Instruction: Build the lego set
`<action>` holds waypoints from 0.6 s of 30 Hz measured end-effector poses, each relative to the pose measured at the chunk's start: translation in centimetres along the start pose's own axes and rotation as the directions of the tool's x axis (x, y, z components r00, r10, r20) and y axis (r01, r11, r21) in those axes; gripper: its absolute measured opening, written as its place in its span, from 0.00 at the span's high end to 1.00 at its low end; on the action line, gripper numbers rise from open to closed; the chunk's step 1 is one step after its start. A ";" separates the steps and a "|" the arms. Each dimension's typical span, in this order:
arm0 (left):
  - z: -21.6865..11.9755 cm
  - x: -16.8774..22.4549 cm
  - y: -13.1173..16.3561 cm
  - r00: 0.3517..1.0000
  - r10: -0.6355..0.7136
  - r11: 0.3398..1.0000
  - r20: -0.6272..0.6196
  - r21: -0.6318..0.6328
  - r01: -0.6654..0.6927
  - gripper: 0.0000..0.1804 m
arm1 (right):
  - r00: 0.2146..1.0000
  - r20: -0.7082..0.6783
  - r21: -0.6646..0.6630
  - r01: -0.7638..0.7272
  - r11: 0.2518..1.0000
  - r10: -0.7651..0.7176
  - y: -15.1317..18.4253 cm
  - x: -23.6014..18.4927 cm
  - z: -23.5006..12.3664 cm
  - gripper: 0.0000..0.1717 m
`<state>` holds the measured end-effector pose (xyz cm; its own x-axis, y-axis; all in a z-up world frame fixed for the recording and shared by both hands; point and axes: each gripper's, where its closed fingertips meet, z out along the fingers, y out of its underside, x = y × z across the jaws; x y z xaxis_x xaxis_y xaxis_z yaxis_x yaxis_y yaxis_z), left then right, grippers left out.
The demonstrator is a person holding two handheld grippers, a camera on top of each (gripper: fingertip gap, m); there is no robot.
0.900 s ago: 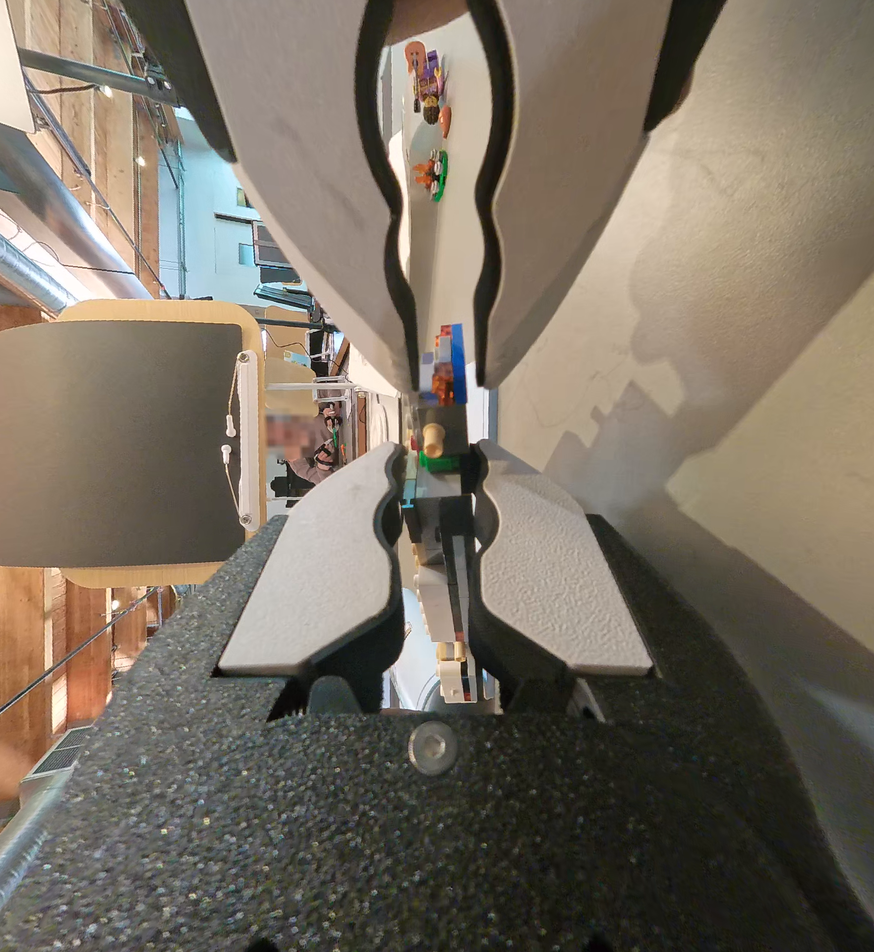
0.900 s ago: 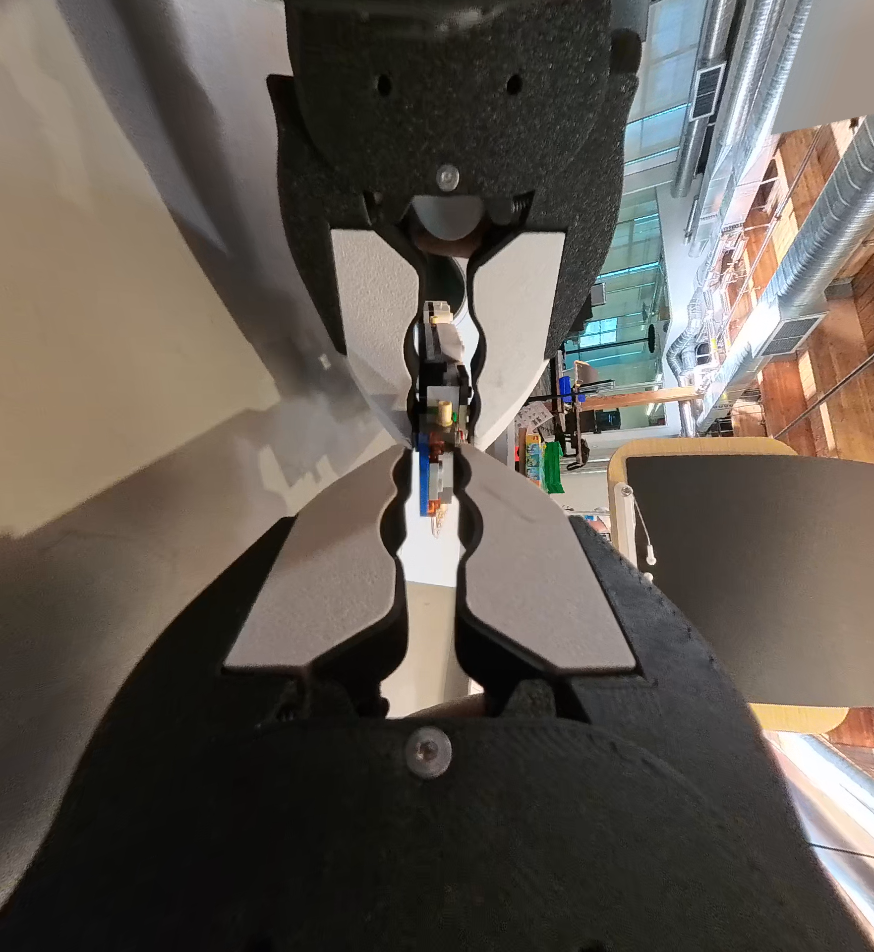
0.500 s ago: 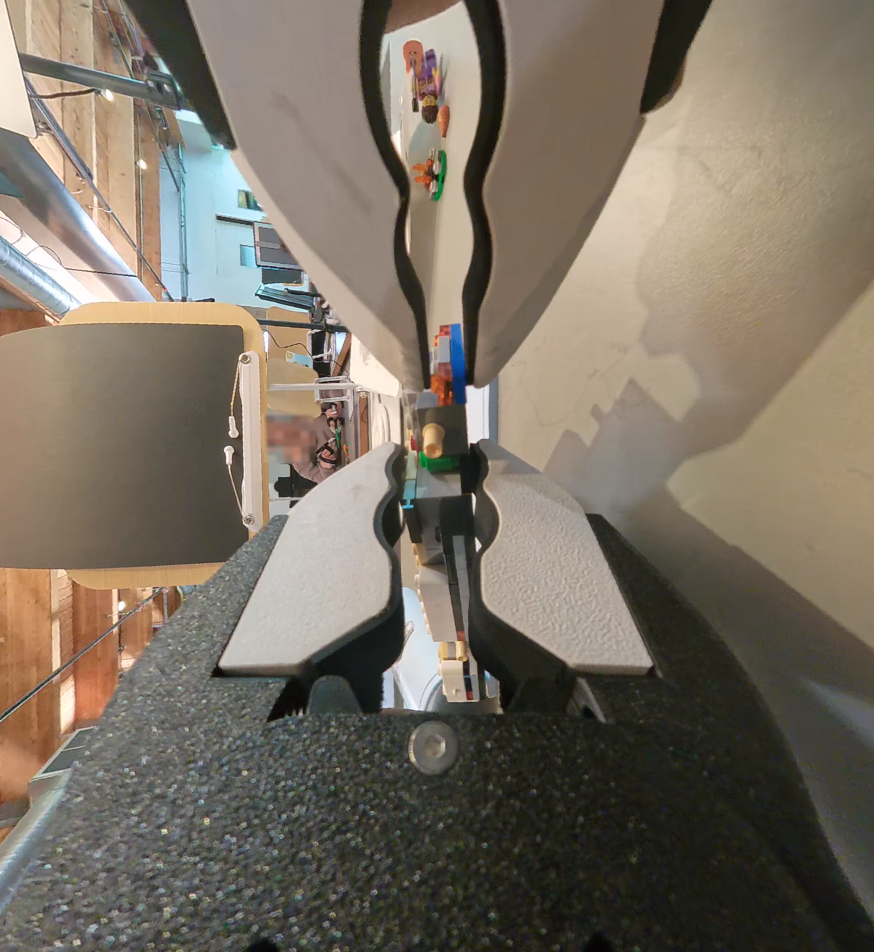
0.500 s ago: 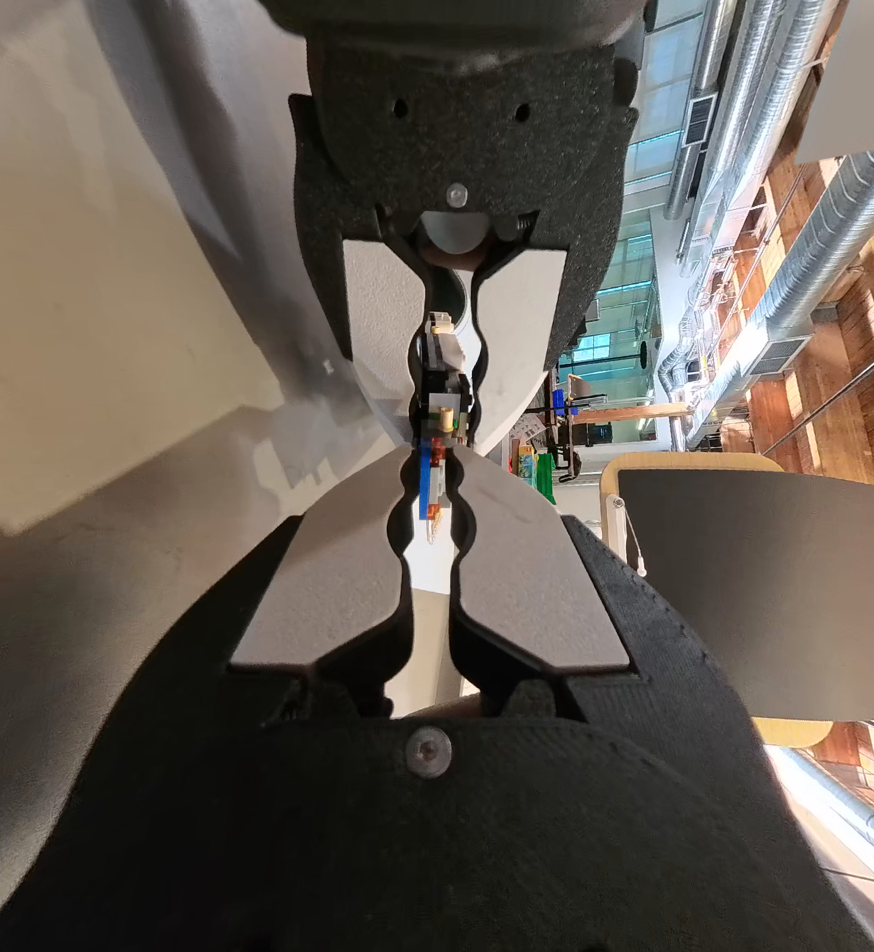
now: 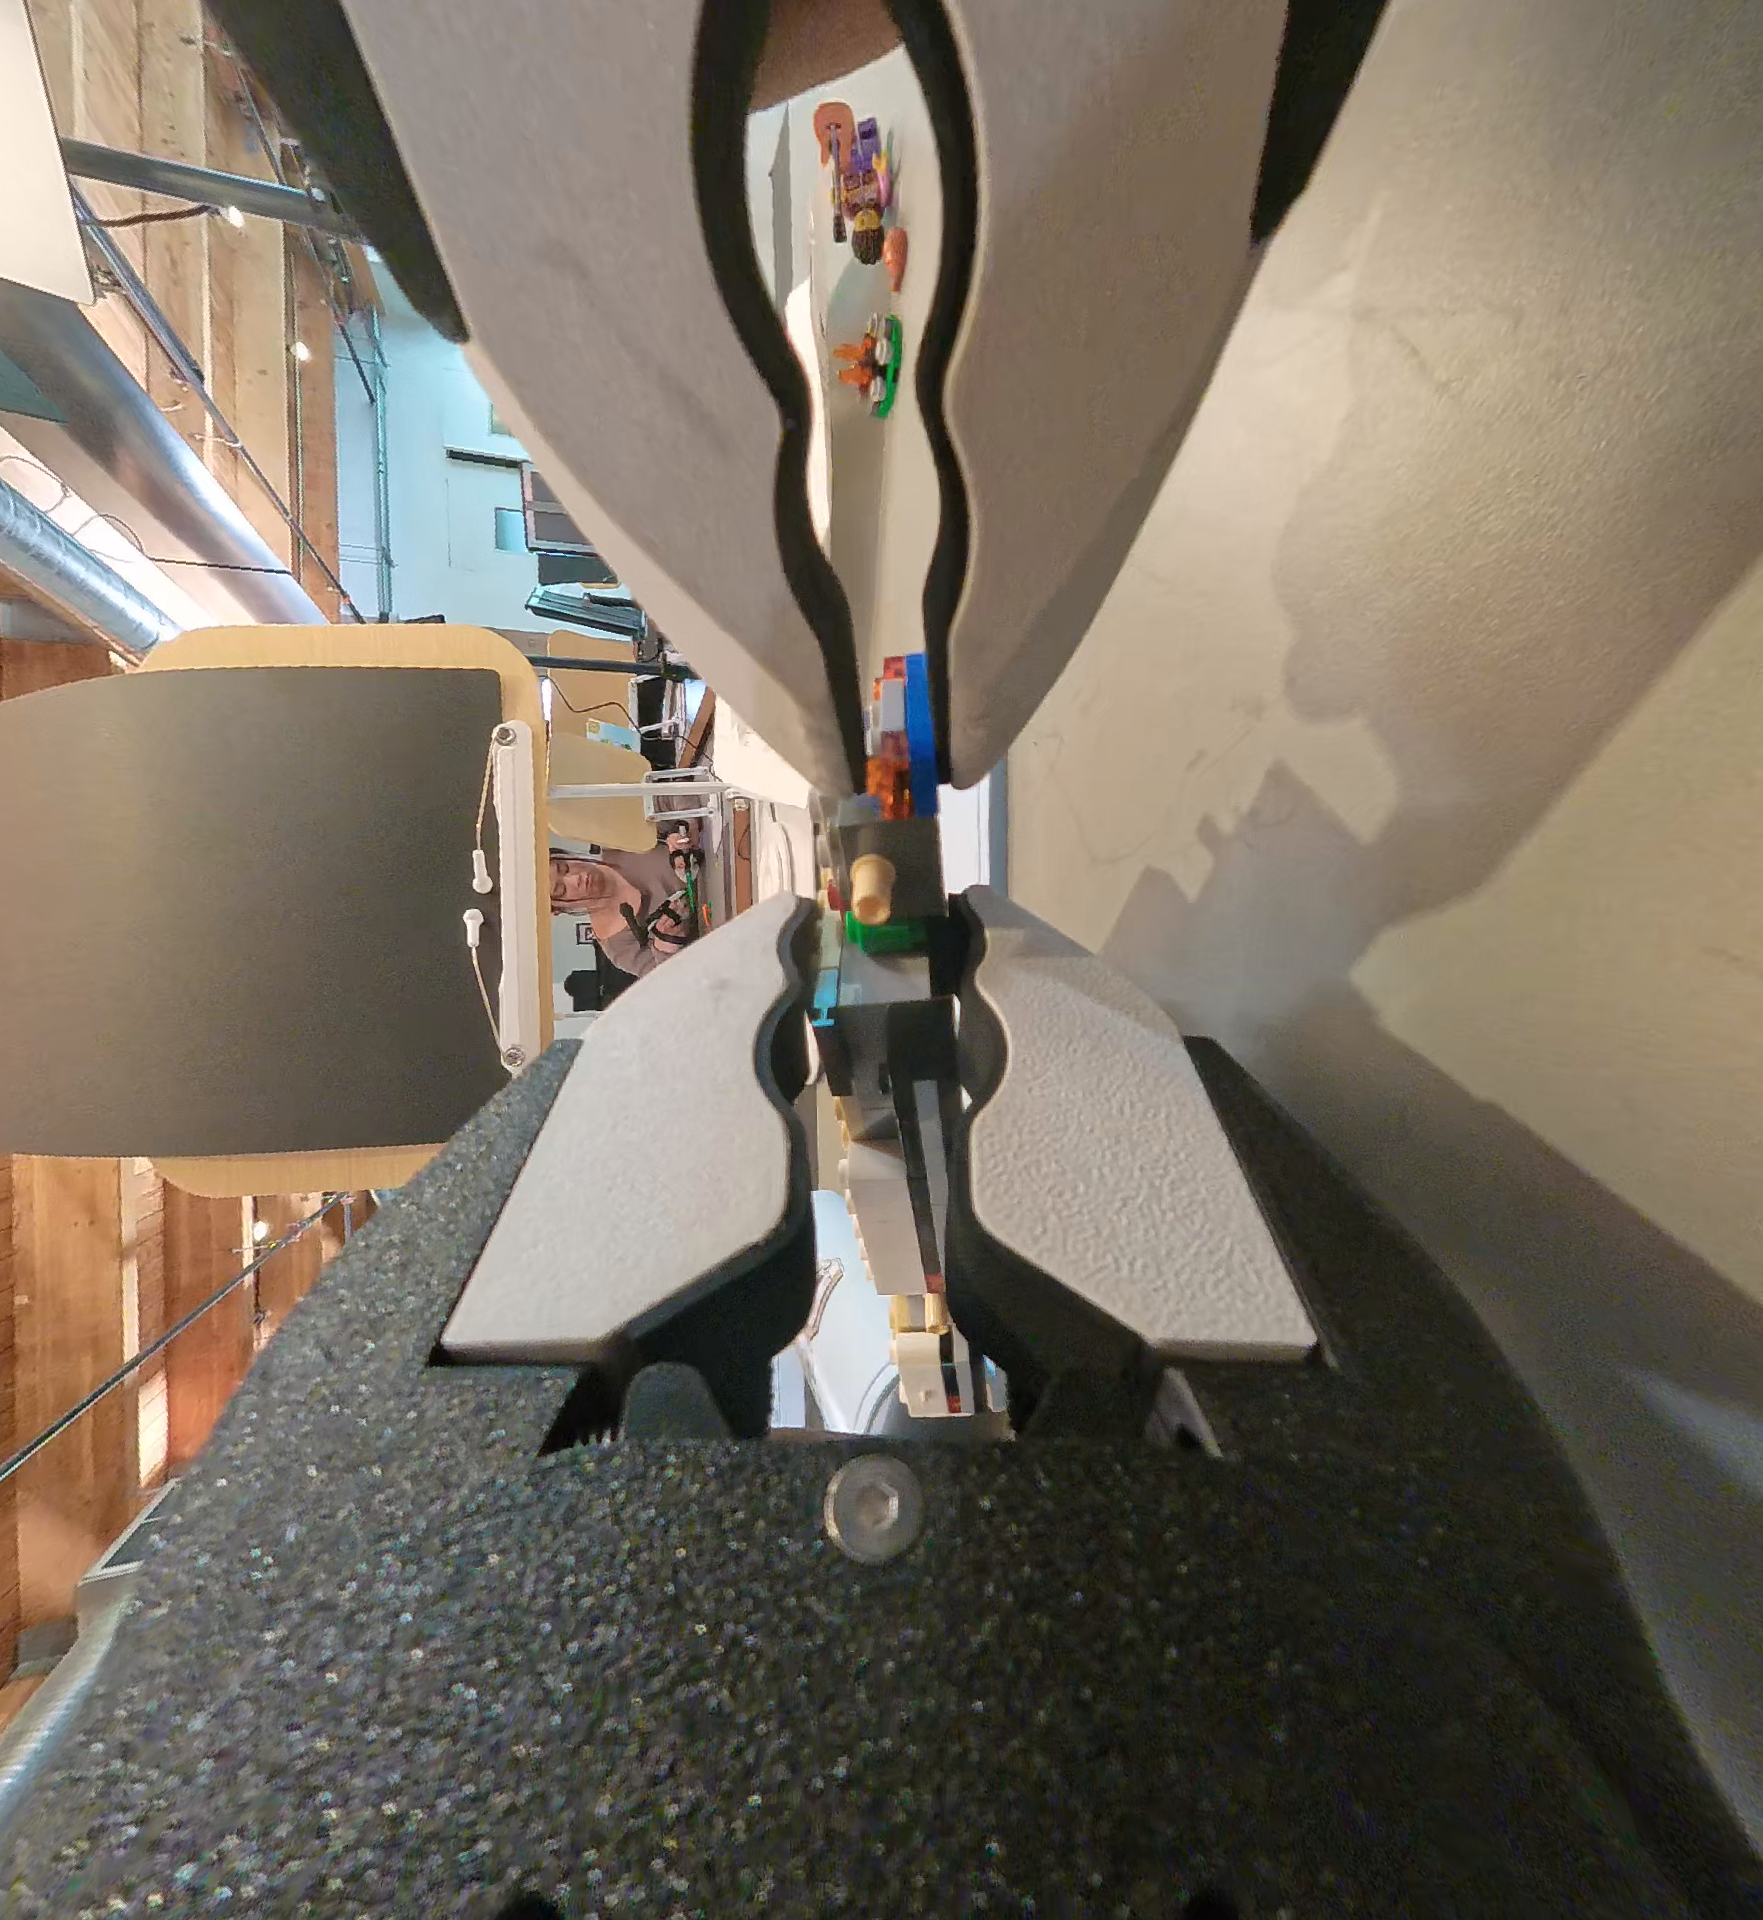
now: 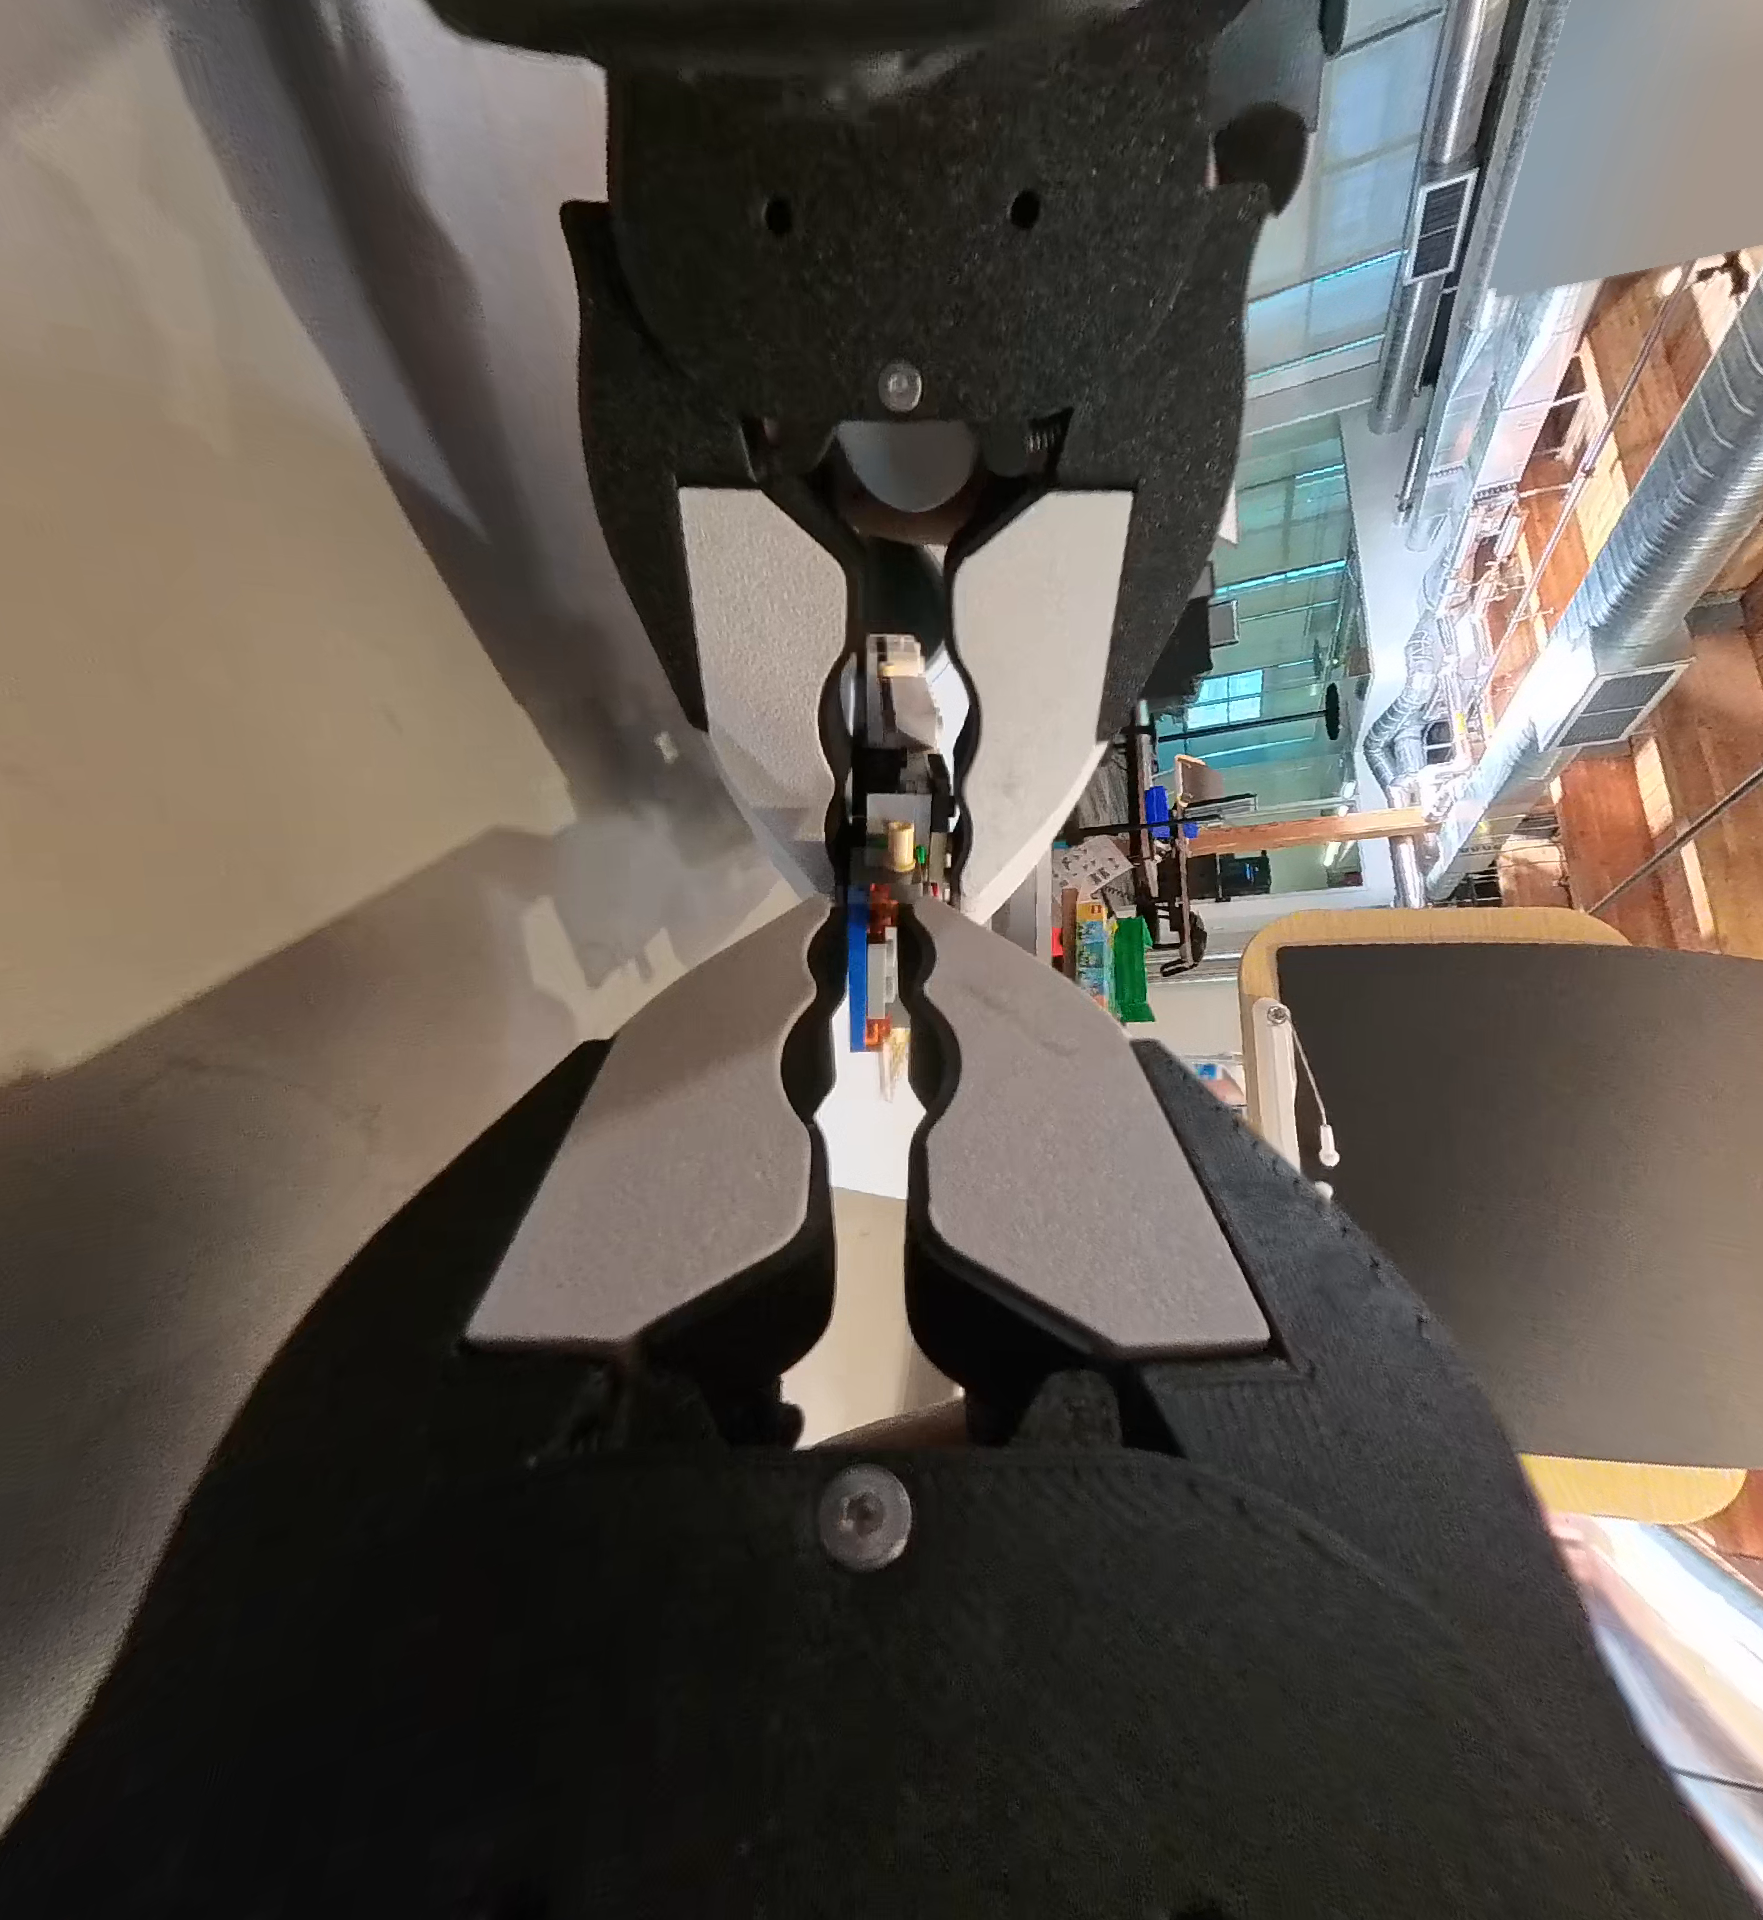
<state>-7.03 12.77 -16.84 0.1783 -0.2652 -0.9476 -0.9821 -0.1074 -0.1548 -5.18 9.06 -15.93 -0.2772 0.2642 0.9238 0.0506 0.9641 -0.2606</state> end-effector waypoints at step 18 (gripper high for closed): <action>-0.1 0.0 -0.1 1.000 0.003 1.000 0.001 0.005 -0.003 0.87 | 0.998 0.039 -0.009 -0.042 0.999 0.043 0.0 -0.1 0.0 0.95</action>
<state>-6.97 12.67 -16.78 0.1754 -0.2647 -0.9482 -0.9829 -0.1020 -0.1534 -5.16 9.06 -16.04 -0.3118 0.3038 0.9003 0.0711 0.9523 -0.2968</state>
